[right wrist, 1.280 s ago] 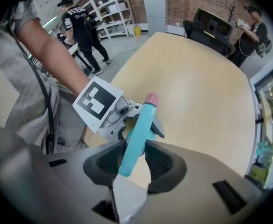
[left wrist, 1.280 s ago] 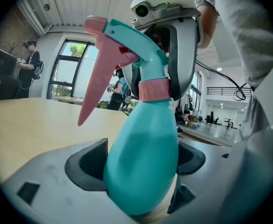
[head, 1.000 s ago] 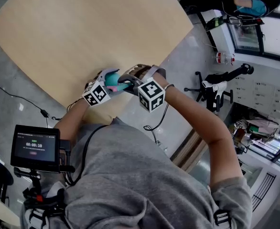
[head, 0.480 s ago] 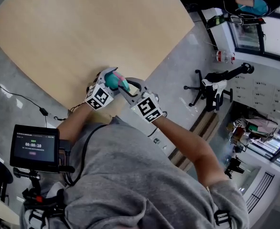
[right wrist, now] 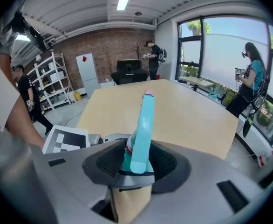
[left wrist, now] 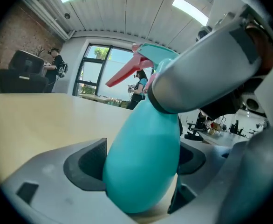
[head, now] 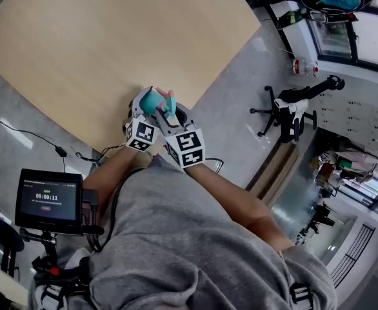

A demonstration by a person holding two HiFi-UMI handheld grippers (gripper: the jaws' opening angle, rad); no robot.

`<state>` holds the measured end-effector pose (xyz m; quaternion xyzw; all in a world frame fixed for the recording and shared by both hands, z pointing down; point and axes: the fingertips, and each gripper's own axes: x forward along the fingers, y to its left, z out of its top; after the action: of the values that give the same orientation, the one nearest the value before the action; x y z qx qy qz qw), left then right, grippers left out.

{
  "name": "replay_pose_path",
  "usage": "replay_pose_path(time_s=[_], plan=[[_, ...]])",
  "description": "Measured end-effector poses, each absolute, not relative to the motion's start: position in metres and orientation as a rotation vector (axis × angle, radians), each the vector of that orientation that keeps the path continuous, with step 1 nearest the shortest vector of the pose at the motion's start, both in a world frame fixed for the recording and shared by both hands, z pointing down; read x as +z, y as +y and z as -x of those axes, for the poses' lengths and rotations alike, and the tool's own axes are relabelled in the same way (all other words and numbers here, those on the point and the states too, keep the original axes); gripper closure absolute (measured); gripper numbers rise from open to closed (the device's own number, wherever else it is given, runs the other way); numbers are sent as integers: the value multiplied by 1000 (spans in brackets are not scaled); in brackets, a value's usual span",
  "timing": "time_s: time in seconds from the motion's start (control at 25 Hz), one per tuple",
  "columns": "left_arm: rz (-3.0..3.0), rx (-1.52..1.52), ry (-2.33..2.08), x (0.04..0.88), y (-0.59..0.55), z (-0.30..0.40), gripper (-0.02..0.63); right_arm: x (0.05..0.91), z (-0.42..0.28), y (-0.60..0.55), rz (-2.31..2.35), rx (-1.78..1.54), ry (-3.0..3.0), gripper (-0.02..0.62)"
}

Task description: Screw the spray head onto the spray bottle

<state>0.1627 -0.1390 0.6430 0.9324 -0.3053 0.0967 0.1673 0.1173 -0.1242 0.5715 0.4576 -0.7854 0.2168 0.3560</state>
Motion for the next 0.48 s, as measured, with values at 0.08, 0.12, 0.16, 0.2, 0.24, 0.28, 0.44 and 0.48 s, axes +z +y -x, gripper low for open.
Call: replay_pose_path(time_s=[0.08, 0.12, 0.16, 0.2, 0.24, 0.28, 0.44, 0.48], plan=[[-2675, 267, -837, 642, -138, -165, 222, 570, -115, -124, -1107, 560, -2040, 430], [-2687, 264, -815, 642, -137, -167, 222, 569, -115, -123, -1062, 560, -2046, 417], [-2702, 262, -788, 642, -136, -168, 223, 567, -114, -120, -1017, 557, -2053, 404], [-2719, 259, -754, 642, -135, -170, 222, 563, -114, -118, -973, 550, -2060, 403], [-2736, 256, -715, 641, -133, -173, 222, 559, -116, -115, -929, 536, -2065, 397], [-2754, 254, -672, 641, -132, -176, 224, 554, -118, -112, -885, 514, -2071, 390], [-2816, 248, -483, 641, -124, -184, 222, 522, -125, -104, -650, 284, -2117, 390], [-2829, 248, -437, 640, -122, -184, 224, 514, -127, -104, -574, 193, -2125, 390]])
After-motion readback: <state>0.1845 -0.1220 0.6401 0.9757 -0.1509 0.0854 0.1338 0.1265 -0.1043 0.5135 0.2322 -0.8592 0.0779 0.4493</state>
